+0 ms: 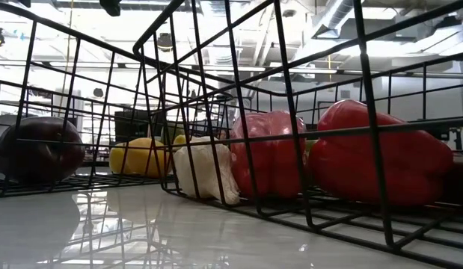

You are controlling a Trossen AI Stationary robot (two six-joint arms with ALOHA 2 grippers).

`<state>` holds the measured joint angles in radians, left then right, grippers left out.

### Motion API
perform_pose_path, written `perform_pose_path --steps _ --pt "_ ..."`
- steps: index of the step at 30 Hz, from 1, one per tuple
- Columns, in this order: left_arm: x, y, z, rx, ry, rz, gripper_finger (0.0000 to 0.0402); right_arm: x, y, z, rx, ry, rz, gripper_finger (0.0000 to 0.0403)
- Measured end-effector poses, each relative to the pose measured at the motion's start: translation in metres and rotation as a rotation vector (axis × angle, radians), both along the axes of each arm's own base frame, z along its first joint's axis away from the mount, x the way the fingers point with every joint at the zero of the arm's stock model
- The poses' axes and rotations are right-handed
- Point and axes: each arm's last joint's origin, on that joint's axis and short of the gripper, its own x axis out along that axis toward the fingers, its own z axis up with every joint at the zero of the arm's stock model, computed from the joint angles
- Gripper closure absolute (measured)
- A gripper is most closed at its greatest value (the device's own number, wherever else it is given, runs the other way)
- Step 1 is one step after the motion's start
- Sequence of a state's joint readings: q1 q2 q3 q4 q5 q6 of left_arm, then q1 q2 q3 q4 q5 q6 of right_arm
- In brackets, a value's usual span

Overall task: Sort produce into baskets
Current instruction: Put the orange tomato into the right wire basket

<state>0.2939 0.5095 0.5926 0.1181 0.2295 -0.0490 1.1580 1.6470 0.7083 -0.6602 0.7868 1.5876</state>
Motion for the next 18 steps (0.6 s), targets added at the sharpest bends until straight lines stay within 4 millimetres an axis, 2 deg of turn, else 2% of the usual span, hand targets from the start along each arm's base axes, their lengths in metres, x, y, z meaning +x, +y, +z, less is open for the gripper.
perform_pose_path --steps 9,18 --pt "0.0000 0.0000 0.0000 0.000 0.000 0.000 0.0140 0.0014 -0.0028 -0.0028 -0.003 0.006 -0.001 0.0124" --pt "0.0000 0.0000 -0.0001 0.000 0.001 0.000 0.0140 0.0089 -0.0074 -0.0028 -0.024 0.019 -0.015 0.0184"
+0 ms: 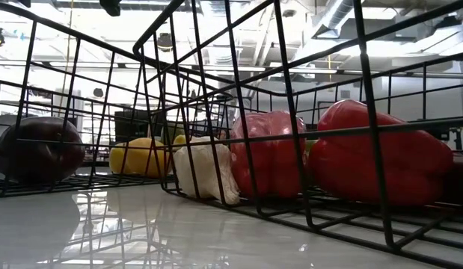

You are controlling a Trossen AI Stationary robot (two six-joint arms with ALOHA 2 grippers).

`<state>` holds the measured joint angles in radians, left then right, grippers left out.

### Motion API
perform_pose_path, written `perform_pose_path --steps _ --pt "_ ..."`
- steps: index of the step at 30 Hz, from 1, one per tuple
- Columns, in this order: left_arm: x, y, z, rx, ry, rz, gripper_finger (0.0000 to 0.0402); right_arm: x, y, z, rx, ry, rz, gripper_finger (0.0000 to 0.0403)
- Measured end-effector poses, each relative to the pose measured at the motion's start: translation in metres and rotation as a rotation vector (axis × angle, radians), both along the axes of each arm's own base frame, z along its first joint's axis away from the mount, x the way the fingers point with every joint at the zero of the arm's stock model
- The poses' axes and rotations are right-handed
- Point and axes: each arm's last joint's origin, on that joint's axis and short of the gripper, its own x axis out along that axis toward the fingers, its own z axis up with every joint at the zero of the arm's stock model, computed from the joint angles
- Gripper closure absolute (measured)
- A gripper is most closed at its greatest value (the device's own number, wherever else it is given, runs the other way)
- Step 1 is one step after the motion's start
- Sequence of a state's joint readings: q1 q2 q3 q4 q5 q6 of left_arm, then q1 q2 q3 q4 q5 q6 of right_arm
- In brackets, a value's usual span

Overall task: Sort produce into baskets
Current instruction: Put the orange tomato into the right wire basket

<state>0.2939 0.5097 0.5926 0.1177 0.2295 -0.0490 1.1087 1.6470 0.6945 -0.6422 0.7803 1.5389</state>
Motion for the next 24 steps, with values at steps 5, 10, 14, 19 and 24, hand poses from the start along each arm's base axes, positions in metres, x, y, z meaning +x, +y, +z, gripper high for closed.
perform_pose_path --steps 5,10,14,19,24 --pt "0.000 0.000 0.000 0.000 0.000 0.000 0.0140 0.003 -0.002 0.000 -0.004 0.008 -0.013 0.0236" --pt "0.000 0.000 0.000 0.000 0.000 0.000 0.0140 0.004 -0.003 0.010 -0.050 0.082 -0.026 0.0269" --pt "0.000 0.000 0.000 0.000 0.000 0.000 0.0140 0.004 -0.003 0.033 -0.080 0.097 -0.027 0.0260" --pt "0.000 0.000 0.000 0.000 0.000 0.000 0.0140 0.003 -0.009 0.067 -0.093 0.104 -0.036 0.0248" --pt "0.000 0.000 0.000 0.000 0.000 0.000 0.0140 0.006 -0.021 0.096 -0.080 0.053 -0.061 0.0261"
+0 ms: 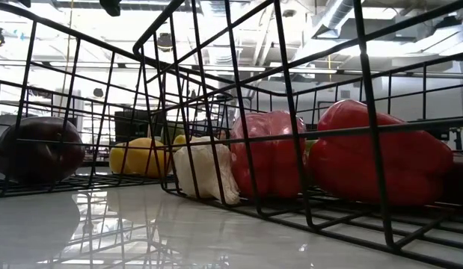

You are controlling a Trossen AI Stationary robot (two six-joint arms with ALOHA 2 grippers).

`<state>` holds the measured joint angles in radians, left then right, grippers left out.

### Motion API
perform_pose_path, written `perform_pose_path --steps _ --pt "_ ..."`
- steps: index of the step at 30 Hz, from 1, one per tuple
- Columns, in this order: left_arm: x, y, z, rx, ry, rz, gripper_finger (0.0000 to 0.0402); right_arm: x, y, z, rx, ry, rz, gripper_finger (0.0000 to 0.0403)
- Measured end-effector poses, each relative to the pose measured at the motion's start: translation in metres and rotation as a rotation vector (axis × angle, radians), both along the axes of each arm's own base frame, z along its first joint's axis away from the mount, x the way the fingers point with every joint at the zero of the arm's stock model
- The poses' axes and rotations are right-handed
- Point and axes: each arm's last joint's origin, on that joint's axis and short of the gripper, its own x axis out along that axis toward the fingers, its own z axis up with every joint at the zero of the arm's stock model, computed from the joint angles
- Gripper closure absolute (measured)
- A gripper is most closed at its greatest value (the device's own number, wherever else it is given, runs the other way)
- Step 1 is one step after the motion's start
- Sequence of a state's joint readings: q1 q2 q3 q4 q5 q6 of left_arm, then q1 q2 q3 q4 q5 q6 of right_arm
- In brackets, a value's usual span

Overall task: Sort produce into baskets
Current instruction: Put the orange tomato into the right wire basket

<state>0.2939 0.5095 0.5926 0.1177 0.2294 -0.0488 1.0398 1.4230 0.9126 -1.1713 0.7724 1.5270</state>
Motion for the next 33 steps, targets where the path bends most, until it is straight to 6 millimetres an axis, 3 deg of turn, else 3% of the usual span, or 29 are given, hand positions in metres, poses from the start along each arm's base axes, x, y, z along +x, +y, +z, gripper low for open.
perform_pose_path --steps 8,19,26,33 --pt "0.000 0.000 0.000 0.001 0.000 0.001 0.0140 0.024 -0.006 0.035 0.002 -0.211 0.092 0.0250" --pt "0.000 0.000 0.000 0.003 0.000 0.001 0.0140 0.077 0.000 0.068 0.011 -0.409 0.315 0.0253" --pt "0.000 0.000 0.000 0.003 0.000 0.001 0.0140 0.107 0.005 0.063 0.112 -0.431 0.447 0.0240" --pt "0.000 0.000 0.000 0.003 0.000 0.002 0.0140 0.124 0.004 0.041 0.258 -0.360 0.408 0.0205"
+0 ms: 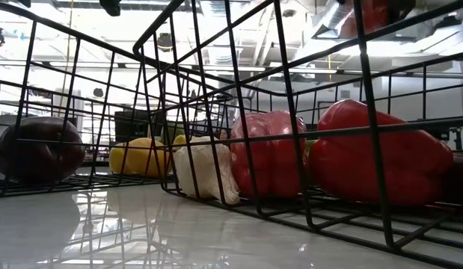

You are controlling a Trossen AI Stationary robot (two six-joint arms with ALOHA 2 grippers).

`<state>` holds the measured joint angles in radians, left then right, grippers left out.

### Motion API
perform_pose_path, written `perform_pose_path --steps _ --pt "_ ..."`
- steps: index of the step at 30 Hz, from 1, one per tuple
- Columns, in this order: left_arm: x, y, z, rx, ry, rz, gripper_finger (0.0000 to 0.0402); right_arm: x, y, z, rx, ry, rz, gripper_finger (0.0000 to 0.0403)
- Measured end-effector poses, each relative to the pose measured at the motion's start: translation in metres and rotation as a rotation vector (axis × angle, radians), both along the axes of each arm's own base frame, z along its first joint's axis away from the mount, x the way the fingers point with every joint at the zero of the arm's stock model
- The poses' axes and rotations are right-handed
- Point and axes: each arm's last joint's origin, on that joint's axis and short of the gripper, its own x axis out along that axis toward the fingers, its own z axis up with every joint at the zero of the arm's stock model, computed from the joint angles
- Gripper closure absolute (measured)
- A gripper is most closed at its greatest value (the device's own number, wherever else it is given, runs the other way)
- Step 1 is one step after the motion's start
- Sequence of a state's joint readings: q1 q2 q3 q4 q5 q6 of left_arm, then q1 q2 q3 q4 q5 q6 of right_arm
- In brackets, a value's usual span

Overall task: Sort produce into baskets
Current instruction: Put the orange tomato into the right wire basket, then put the pumpkin into the right wire basket

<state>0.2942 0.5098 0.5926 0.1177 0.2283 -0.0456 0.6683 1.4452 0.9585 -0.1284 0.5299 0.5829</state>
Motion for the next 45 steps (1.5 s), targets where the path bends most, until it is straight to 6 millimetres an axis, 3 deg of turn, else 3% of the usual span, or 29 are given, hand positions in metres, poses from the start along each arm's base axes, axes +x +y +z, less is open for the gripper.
perform_pose_path --steps 8,13,20,25,34,40,45 --pt "0.000 0.000 0.000 0.000 0.001 -0.001 0.0140 -0.001 -0.015 0.001 0.069 0.094 -0.009 0.0131" --pt "0.000 0.000 0.000 0.000 0.003 -0.001 0.0140 -0.027 -0.041 0.002 0.090 0.281 -0.197 0.0127" --pt "0.000 0.000 0.000 0.000 0.002 0.001 0.0140 -0.060 -0.081 0.013 0.071 0.378 -0.490 0.0127" --pt "0.000 0.000 0.000 -0.001 0.001 0.005 0.0140 -0.071 -0.116 0.005 0.064 0.671 -0.641 0.0126" --pt "0.000 0.000 0.000 0.009 0.004 0.006 0.0140 -0.066 -0.167 -0.009 0.062 1.056 -0.613 0.0126" --pt "0.000 0.000 -0.001 0.006 0.014 0.006 0.0140 -0.066 -0.191 -0.011 0.078 1.108 -0.600 0.0116" --pt "0.000 0.000 -0.002 0.032 0.021 0.012 0.0140 -0.068 -0.195 -0.010 0.099 1.137 -0.578 0.0084"
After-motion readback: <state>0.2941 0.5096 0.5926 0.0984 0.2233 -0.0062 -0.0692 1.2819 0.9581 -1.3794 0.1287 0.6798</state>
